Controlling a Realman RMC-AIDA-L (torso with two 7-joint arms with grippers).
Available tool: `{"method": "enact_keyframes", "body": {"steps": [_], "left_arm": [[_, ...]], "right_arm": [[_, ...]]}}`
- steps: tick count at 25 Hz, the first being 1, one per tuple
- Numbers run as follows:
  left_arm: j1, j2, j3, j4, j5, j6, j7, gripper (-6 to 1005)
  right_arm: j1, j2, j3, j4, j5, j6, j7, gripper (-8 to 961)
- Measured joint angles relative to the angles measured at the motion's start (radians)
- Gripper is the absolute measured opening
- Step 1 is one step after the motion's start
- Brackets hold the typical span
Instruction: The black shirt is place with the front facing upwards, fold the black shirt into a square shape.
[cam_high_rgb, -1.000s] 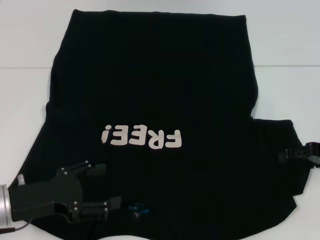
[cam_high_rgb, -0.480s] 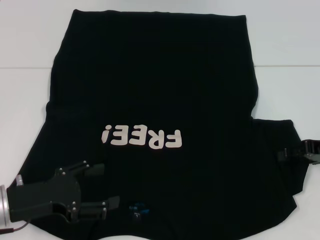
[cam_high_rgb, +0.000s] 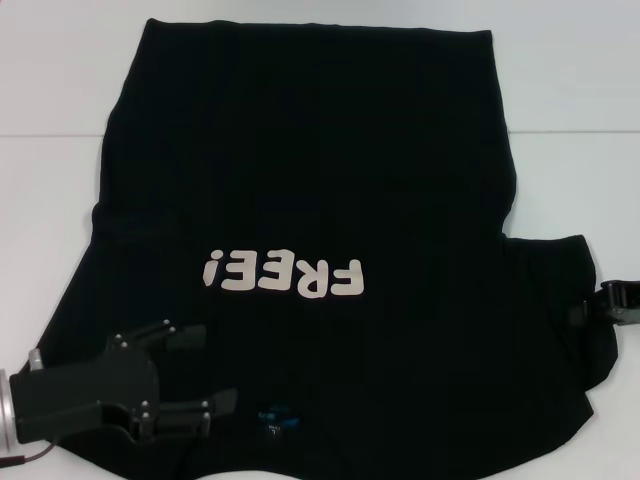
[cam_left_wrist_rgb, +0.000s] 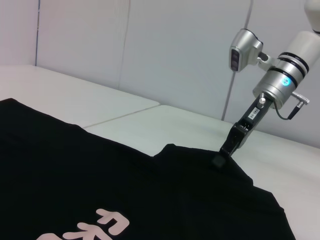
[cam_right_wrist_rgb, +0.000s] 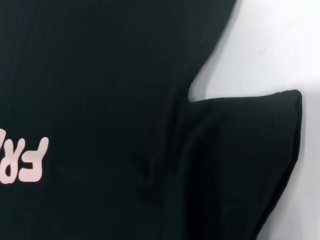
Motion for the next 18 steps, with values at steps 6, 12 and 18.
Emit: {"method": "enact_keyframes", "body": {"steps": [6,12,18], "left_arm": [[0.000,0.000,-0.014,0.001,0.000,0.005,-0.001,934],[0.000,0.000,-0.014,0.001,0.000,0.007,-0.005,934],[0.000,0.000,-0.016,0.001,0.000,0.013,-0.007,933]], "right_arm": [[0.004,-0.009,-0.002,-0.002,0.000,-0.001,-0.003,186],[-0.015,-0.015,0.013,-0.050,0.008,-0.011,-0.006,58],[-0.039,-0.017,0.058,-0.135,0.060,-0.058,-0.026,30]]}}
